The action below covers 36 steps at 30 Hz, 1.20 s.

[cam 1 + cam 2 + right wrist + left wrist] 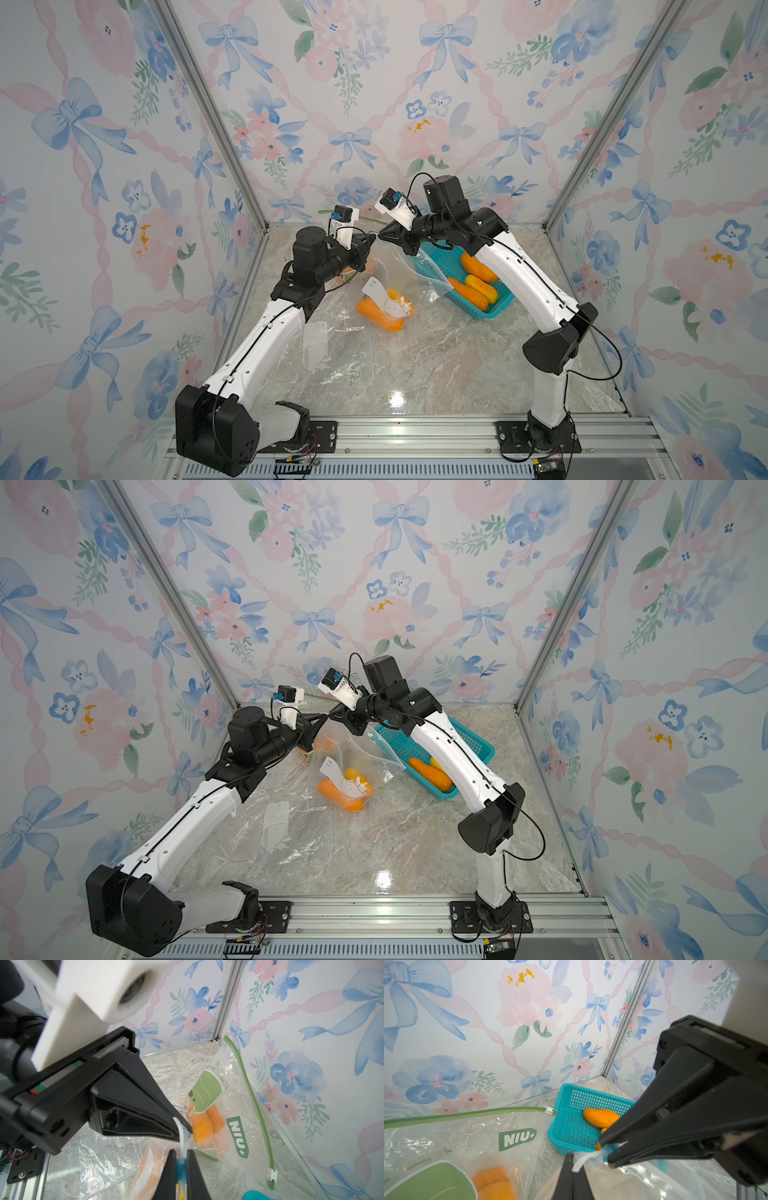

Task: Place the mango in a zip-top bag and seal the zipper
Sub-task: Zip the zipper on the zipper food storage bag.

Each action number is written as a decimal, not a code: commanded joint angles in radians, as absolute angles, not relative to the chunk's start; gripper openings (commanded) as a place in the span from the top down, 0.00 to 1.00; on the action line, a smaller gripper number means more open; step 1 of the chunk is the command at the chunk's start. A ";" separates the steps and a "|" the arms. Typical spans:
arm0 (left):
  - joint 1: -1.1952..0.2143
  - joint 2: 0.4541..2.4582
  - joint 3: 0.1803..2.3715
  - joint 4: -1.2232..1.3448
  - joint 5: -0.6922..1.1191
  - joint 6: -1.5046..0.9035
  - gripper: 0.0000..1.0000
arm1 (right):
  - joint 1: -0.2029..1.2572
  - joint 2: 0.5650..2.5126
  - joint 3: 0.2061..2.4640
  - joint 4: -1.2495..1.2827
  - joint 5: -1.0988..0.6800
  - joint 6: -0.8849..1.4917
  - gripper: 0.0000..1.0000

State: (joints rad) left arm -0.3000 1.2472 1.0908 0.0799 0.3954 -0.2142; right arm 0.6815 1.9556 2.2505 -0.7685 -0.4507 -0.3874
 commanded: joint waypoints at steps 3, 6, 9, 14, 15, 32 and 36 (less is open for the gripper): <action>-0.259 1.211 1.076 0.094 0.301 -0.231 1.00 | 0.671 1.869 2.186 -0.821 -0.442 -0.416 1.00; -0.243 1.210 1.076 0.094 0.290 -0.242 1.00 | 0.665 1.839 2.146 -0.818 -0.442 -0.428 1.00; -0.230 1.209 1.077 0.094 0.288 -0.254 1.00 | 0.659 1.806 2.100 -0.807 -0.442 -0.438 1.00; -0.212 1.212 1.077 0.094 0.278 -0.270 1.00 | 0.641 1.753 2.026 -0.795 -0.442 -0.445 1.00; -0.209 1.212 1.077 0.094 0.276 -0.274 1.00 | 0.636 1.744 2.013 -0.793 -0.442 -0.446 1.00; -0.148 1.216 1.067 0.094 0.269 -0.328 1.00 | 0.524 1.533 1.757 -0.770 -0.449 -0.463 1.00; -0.135 1.211 1.064 0.094 0.269 -0.336 1.00 | 0.490 1.497 1.714 -0.782 -0.454 -0.469 1.00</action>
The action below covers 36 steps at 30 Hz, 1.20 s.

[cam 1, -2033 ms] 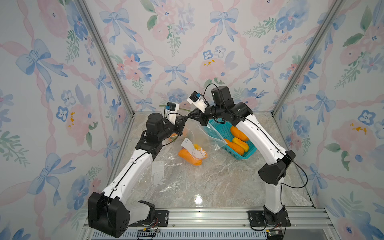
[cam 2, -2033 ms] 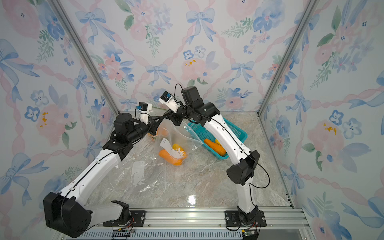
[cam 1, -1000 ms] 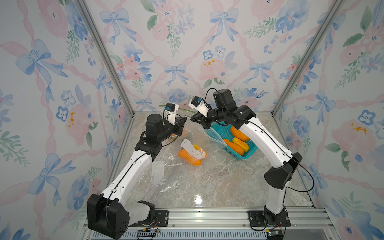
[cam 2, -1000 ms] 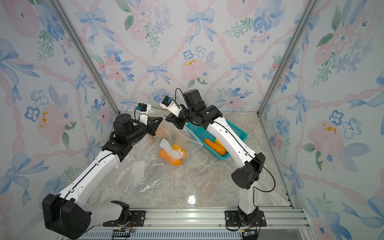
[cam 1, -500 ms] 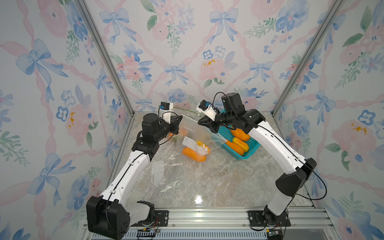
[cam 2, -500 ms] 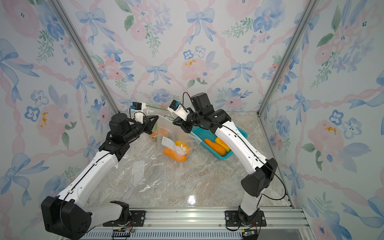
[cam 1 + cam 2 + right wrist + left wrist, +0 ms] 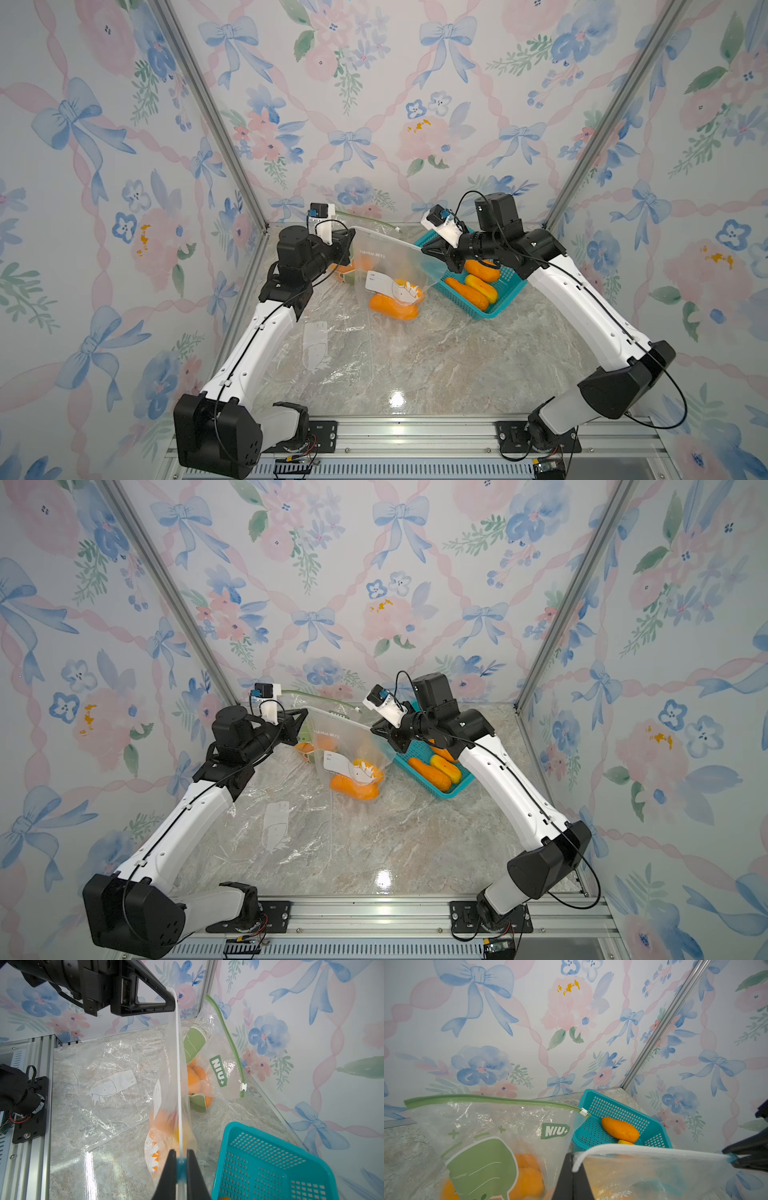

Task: Place the mango in a zip-top bag and seal the zipper
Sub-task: Zip the zipper on the zipper food storage bag.

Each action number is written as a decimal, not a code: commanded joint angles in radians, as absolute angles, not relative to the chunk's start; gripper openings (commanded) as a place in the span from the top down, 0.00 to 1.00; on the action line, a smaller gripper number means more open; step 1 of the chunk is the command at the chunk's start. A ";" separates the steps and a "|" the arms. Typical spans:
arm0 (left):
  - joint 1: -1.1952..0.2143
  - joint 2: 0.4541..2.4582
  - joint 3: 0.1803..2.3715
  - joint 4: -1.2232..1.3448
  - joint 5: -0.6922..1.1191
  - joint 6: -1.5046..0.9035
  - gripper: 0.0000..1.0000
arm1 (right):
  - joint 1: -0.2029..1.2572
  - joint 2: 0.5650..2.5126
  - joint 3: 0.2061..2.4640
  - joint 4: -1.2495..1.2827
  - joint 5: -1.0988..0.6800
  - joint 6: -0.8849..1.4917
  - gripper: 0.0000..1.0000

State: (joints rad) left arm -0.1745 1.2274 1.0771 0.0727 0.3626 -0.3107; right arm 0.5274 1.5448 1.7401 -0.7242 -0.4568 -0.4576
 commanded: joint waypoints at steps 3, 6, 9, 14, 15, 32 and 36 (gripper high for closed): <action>-0.127 1.212 1.062 0.094 0.268 -0.342 1.00 | 0.469 1.476 1.693 -0.797 -0.454 -0.477 1.00; -0.124 1.212 1.062 0.095 0.274 -0.348 1.00 | 0.450 1.462 1.675 -0.795 -0.466 -0.476 1.00; -0.124 1.212 1.062 0.095 0.281 -0.350 1.00 | 0.449 1.463 1.673 -0.790 -0.472 -0.472 1.00; -0.120 1.207 1.054 0.096 0.269 -0.350 1.00 | 0.438 1.472 1.671 -0.781 -0.465 -0.473 1.00; -0.117 1.206 1.052 0.096 0.269 -0.351 1.00 | 0.433 1.474 1.670 -0.777 -0.466 -0.471 1.00; -0.112 1.186 1.063 0.095 0.283 -0.391 1.00 | 0.501 1.572 1.727 -0.621 -0.467 -0.334 1.00; -0.110 1.165 1.063 0.095 0.286 -0.403 1.00 | 0.535 1.604 1.779 -0.638 -0.442 -0.340 1.00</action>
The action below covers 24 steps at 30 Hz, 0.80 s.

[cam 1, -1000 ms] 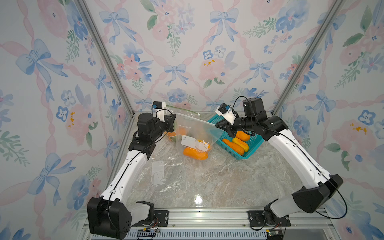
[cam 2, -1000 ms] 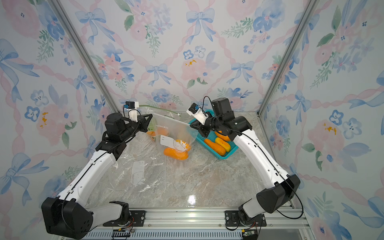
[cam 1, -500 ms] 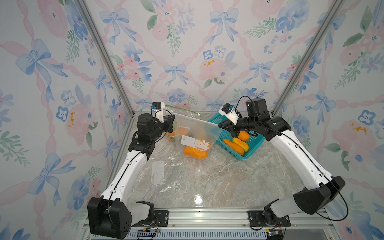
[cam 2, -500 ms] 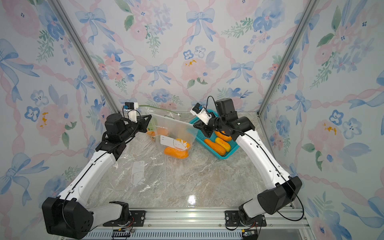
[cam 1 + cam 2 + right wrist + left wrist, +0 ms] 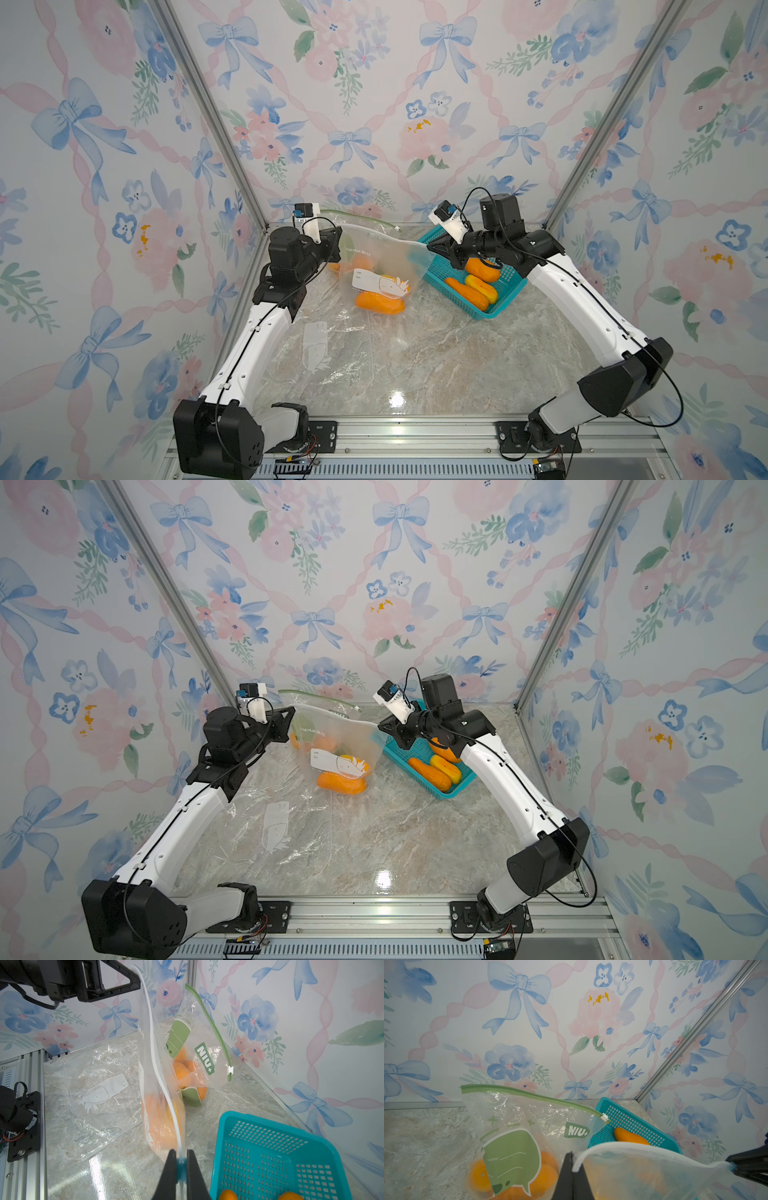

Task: Place the mango in a zip-top bag and seal the zipper
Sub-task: Place the zipper food storage bag at the center of the board.

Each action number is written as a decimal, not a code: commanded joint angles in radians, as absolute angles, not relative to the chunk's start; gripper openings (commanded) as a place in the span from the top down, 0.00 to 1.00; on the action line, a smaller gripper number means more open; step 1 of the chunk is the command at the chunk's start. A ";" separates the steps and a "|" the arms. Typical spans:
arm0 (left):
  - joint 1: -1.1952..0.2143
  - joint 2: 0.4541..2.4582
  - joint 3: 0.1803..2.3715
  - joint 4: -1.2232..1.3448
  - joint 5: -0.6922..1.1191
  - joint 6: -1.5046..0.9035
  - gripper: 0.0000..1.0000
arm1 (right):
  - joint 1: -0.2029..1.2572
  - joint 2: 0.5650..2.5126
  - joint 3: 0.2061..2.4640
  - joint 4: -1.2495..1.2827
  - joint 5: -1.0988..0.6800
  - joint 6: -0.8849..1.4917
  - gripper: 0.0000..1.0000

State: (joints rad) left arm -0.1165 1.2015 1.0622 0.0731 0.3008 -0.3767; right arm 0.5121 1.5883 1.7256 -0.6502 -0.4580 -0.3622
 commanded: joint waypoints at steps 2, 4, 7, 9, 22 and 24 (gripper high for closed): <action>-0.106 1.154 1.058 0.094 0.269 -0.408 1.00 | 0.536 1.615 1.791 -0.616 -0.446 -0.314 1.00; -0.089 1.142 1.053 0.094 0.242 -0.416 1.00 | 0.541 1.635 1.812 -0.600 -0.455 -0.278 1.00; -0.044 1.128 1.053 0.094 0.209 -0.435 1.00 | 0.563 1.688 1.866 -0.602 -0.460 -0.228 1.00; 0.002 1.120 1.053 0.094 0.193 -0.454 1.00 | 0.594 1.735 1.919 -0.618 -0.462 -0.203 1.00; 0.211 1.095 1.027 0.095 0.094 -0.398 1.00 | 0.737 2.157 2.442 -0.604 -0.481 -0.048 1.00; 0.233 1.119 1.035 0.098 0.078 -0.373 1.00 | 0.747 2.215 2.501 -0.566 -0.482 -0.029 1.00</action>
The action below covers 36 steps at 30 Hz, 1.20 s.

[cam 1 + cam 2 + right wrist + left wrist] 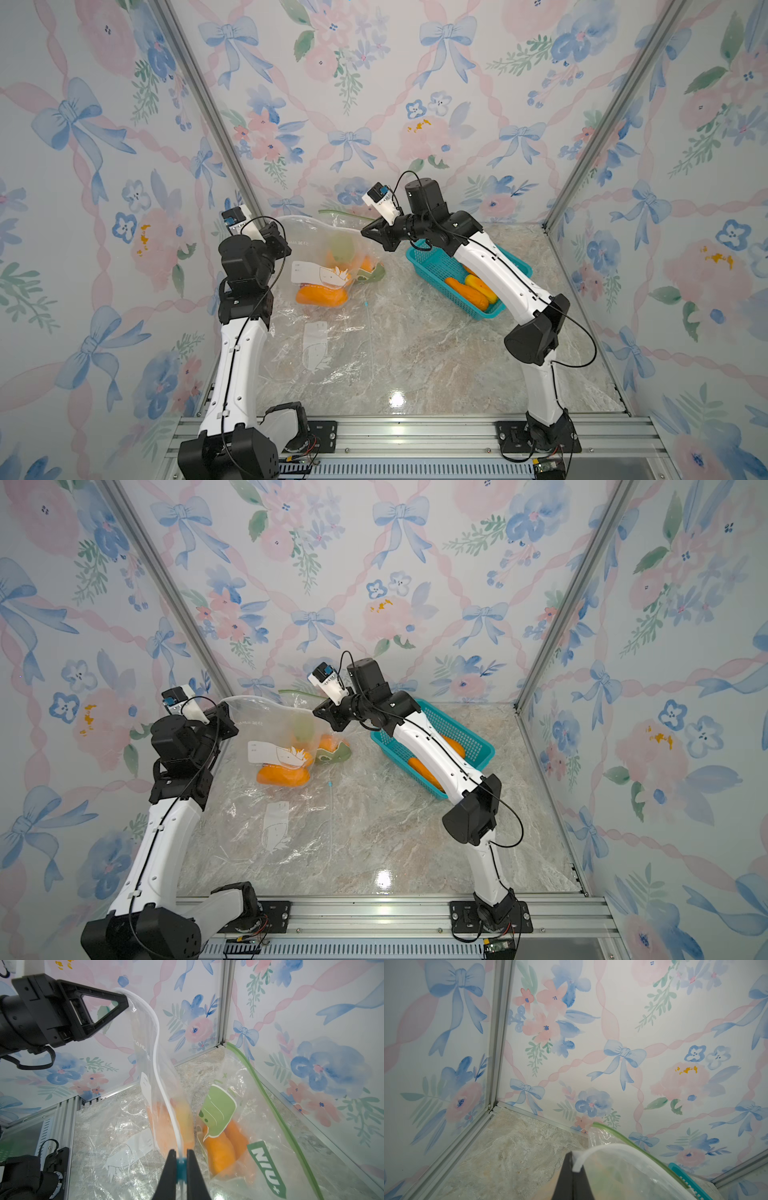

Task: Place the mango in a zip-top bag and seal the zipper
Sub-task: Place the zipper food storage bag at the center of the board.

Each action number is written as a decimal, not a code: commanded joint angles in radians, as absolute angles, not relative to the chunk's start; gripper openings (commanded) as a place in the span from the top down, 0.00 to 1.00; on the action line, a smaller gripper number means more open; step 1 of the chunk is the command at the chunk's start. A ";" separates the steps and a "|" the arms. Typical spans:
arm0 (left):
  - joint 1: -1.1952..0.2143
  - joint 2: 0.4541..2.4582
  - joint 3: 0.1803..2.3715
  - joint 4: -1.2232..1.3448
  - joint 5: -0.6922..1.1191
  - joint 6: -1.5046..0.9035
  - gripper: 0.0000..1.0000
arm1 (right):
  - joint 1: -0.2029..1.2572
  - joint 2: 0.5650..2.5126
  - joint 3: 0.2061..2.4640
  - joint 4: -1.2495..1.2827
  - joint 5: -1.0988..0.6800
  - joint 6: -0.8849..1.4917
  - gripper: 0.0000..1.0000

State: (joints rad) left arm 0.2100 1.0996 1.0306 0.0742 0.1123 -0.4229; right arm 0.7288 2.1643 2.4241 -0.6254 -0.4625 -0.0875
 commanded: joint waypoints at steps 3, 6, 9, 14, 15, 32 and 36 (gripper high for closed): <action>0.271 1.165 1.050 0.111 0.086 -0.357 1.00 | 0.755 2.283 2.544 -0.477 -0.485 0.012 0.98; 0.308 1.209 1.044 0.167 0.122 -0.360 1.00 | 0.758 2.320 2.546 -0.366 -0.487 0.059 0.98; 0.338 1.257 1.041 0.227 0.175 -0.376 1.00 | 0.762 2.343 2.546 -0.296 -0.491 0.083 0.96; 0.371 1.315 1.046 0.309 0.260 -0.383 1.00 | 0.779 2.373 2.550 -0.269 -0.494 0.071 0.95; 0.371 1.316 1.042 0.319 0.265 -0.384 1.00 | 0.783 2.377 2.551 -0.270 -0.492 0.064 0.95; 0.373 1.225 0.875 0.374 0.172 -0.408 0.72 | 0.817 2.414 2.544 -0.328 -0.455 -0.002 0.40; 0.373 1.222 0.870 0.373 0.176 -0.430 0.30 | 0.816 2.395 2.543 -0.349 -0.442 -0.001 0.26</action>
